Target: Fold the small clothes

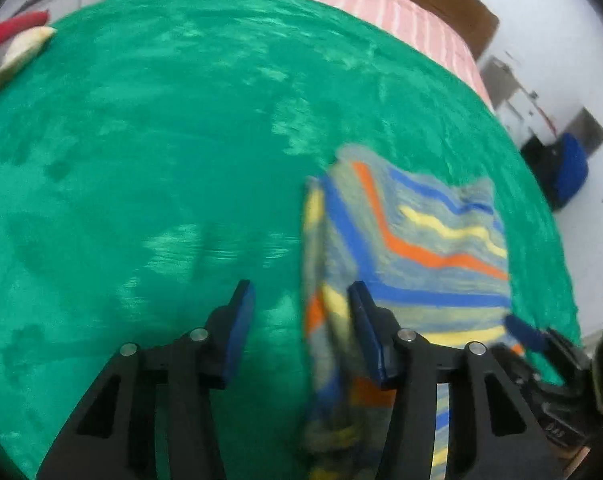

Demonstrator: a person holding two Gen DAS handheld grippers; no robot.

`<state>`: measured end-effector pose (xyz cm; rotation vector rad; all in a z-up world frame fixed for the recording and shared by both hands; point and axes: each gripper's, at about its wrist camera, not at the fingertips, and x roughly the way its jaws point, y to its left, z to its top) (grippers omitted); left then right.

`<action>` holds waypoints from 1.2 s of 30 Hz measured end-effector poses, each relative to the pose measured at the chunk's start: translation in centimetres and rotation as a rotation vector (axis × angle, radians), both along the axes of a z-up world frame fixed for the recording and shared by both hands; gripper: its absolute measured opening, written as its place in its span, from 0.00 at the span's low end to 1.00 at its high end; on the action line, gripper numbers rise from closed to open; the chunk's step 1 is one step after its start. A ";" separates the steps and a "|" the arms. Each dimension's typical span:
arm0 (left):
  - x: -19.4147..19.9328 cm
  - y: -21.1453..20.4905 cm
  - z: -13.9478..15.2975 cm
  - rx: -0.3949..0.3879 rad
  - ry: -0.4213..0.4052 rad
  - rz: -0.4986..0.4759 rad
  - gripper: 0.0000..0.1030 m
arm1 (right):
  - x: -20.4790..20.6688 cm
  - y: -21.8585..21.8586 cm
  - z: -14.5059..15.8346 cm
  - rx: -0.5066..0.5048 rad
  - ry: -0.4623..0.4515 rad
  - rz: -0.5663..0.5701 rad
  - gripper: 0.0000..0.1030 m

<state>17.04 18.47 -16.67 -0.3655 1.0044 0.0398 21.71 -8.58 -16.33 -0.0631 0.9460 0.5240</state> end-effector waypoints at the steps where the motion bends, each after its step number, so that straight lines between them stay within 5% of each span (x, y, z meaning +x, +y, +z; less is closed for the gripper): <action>1: -0.7 0.4 0.7 0.035 0.001 0.011 0.49 | -0.7 -0.3 0.7 -0.021 -0.018 -0.011 0.50; 3: -2.3 1.0 1.9 0.044 -0.010 0.001 0.49 | -2.2 -1.3 2.1 -0.017 -0.036 -0.051 0.50; 7: -5.3 -0.1 2.1 -0.038 -0.023 -0.114 0.68 | -6.6 -2.4 4.1 0.036 -0.044 -0.004 0.50; 11: -7.0 -2.8 -0.3 0.112 0.056 -0.244 0.69 | -8.3 -1.4 -0.6 -0.045 0.115 0.066 0.50; 13: -7.4 -2.7 0.9 0.173 0.046 -0.267 0.70 | -8.8 -2.5 -0.4 -0.006 0.104 0.057 0.50; 15: -6.7 -1.9 2.3 0.121 0.002 -0.264 0.76 | -8.2 -3.9 1.0 0.051 0.107 0.020 0.64; 17: -4.2 -0.9 2.8 0.048 -0.055 -0.259 0.94 | -6.5 -5.6 2.8 0.168 0.072 -0.036 0.76; 18: -3.1 -0.7 2.4 0.031 -0.053 -0.256 0.94 | -5.3 -6.1 3.1 0.200 0.073 -0.058 0.76; 21: 1.5 -0.6 -0.9 -0.058 0.080 -0.245 0.89 | 0.0 -6.6 1.9 0.319 0.142 -0.122 0.76; 22: 1.8 -1.1 -1.3 -0.059 0.078 -0.232 0.88 | 2.1 -6.3 0.1 0.374 0.227 -0.119 0.75; 23: 1.9 -1.5 -1.2 -0.047 0.055 -0.229 0.69 | 3.2 -5.8 -1.0 0.398 0.289 -0.121 0.69; 24: 2.1 -2.2 -0.9 -0.058 0.043 -0.252 0.49 | 4.1 -5.1 -2.4 0.409 0.333 -0.136 0.52; 25: 2.2 -2.9 -0.7 -0.092 0.050 -0.279 0.18 | 4.3 -4.4 -2.8 0.391 0.318 -0.142 0.44; 27: 2.4 -3.4 0.9 -0.055 0.024 -0.270 0.17 | 3.7 -2.0 -1.2 0.300 0.229 -0.099 0.23; 31: 2.6 -3.2 5.6 -0.057 -0.117 -0.281 0.16 | 1.9 0.3 5.0 0.228 -0.009 -0.018 0.21; 34: 4.9 -3.0 8.8 -0.005 -0.208 -0.258 0.18 | 3.5 0.7 8.2 0.222 -0.105 -0.007 0.21; 36: 7.3 -3.1 9.7 0.034 -0.251 -0.214 0.35 | 5.7 0.3 9.5 0.220 -0.148 -0.037 0.22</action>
